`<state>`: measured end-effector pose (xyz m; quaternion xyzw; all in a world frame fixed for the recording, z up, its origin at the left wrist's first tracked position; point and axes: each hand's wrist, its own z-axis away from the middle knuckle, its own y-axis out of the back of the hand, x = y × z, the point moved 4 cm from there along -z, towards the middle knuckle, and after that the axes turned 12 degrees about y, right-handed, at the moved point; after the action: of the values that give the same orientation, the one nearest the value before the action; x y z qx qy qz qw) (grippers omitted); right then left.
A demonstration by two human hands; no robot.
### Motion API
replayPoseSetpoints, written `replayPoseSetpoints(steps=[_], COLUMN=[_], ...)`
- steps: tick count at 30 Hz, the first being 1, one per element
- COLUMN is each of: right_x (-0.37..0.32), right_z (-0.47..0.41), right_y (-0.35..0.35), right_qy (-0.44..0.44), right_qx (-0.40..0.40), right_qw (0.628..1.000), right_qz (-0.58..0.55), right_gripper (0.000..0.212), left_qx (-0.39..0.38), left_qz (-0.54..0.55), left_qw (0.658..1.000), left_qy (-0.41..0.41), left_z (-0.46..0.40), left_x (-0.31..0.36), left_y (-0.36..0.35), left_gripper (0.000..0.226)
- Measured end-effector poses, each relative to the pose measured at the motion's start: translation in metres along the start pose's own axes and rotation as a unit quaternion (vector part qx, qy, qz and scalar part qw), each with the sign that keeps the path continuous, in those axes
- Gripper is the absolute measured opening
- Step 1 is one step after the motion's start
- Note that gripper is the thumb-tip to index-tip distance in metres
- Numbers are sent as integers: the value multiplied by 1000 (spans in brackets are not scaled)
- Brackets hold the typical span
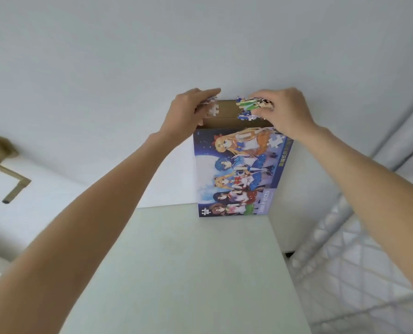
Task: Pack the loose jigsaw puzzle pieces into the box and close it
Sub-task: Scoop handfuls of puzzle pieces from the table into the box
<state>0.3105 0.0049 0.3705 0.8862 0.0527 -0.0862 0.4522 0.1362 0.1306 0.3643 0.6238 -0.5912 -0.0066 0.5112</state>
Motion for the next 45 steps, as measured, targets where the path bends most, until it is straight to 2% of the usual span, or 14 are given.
replayPoseSetpoints(steps=[2, 5, 6, 13, 19, 22, 28, 32, 35, 38, 42, 45], right_x=[13, 27, 30, 52, 57, 55, 45, 39, 35, 32, 28, 16], right_z=[-7, -10, -10, -15, -19, -20, -21, -21, -20, -17, -11, 6], right_y=[-11, -25, -29, -47, -42, -42, -48, -52, -58, -63, -59, -48], right_qy=[34, 53, 55, 55, 49, 75, 78, 79, 89, 90, 91, 110], right_qx=[-44, -108, -120, -130, -111, -128, -151, -146, -164, -170, -124, -15], right_qw=[998, 991, 990, 990, 992, 989, 985, 986, 982, 981, 988, 993], right_qz=[39, 58, 57, 19, -19, 6, -16, -26, -8, -5, -20, -29], right_gripper=[33, 33, 34, 34, 36, 31, 19, 16, 23, 28, 25, 22], left_qx=[22, 3, -13, -145, -202, -185, -179, -185, -198, -177, -147, -48], left_qz=[-79, -203, -230, -300, -374, -352, -364, -318, -271, -212, -142, -154], left_qw=[992, 951, 939, 929, 884, 899, 897, 924, 941, 961, 979, 983], left_qy=[-100, -235, -254, -160, -194, -186, -174, -101, -43, -2, -2, -88], left_z=[-16, -25, -26, -44, -53, -52, -51, -55, -52, -44, -31, -12], left_x=[4, 5, 1, -13, -10, -8, -8, -15, -23, -23, -16, -8], left_y=[-10, -35, -44, -71, -72, -69, -67, -68, -68, -65, -57, -44], left_gripper=[37, 40, 41, 39, 37, 38, 35, 30, 28, 27, 26, 25])
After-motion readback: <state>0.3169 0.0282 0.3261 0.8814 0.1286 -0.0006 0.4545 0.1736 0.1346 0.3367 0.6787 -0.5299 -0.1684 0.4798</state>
